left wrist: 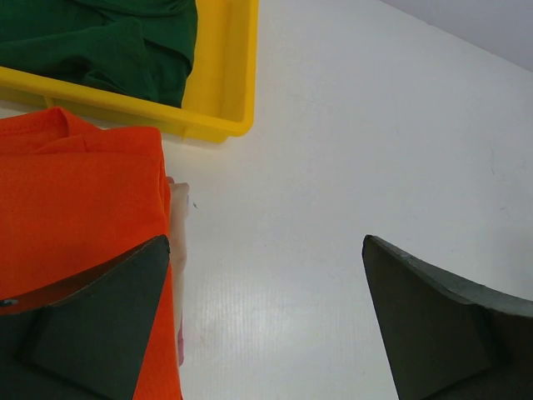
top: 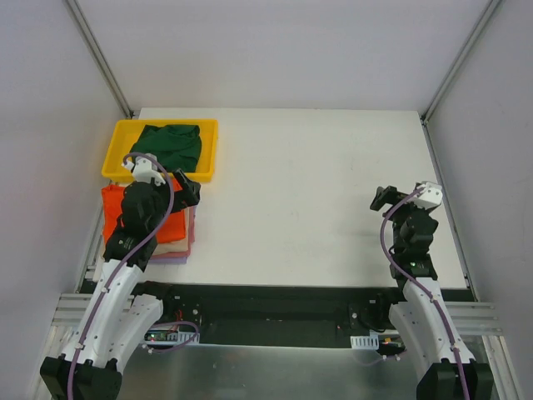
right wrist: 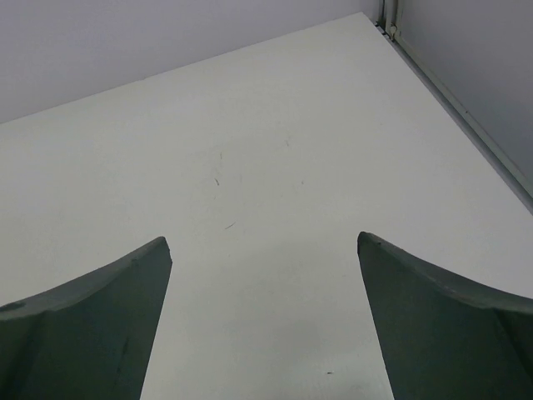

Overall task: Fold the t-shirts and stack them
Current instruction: Grab crumpled tshirt from bin with the left arm

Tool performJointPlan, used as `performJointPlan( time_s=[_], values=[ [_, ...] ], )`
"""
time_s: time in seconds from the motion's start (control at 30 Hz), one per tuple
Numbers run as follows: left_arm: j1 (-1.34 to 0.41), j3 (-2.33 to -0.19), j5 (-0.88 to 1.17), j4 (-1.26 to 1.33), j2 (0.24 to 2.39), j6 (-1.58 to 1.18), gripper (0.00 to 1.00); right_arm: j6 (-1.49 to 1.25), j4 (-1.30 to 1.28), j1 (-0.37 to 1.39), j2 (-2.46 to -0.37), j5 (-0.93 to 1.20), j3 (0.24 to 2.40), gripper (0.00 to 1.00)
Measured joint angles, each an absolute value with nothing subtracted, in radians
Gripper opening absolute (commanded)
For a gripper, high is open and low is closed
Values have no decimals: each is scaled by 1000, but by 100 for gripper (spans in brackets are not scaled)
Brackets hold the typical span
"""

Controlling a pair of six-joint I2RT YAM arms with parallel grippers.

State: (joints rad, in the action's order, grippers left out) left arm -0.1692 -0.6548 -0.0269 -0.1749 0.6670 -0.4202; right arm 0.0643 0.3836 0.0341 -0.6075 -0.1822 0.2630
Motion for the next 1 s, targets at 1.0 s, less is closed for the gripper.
performJointPlan(
  time_s=[1.0],
  values=[
    [27, -1552, -156, -335, 1837, -375, 99, 42, 248, 34, -646, -220, 320, 96]
  ],
)
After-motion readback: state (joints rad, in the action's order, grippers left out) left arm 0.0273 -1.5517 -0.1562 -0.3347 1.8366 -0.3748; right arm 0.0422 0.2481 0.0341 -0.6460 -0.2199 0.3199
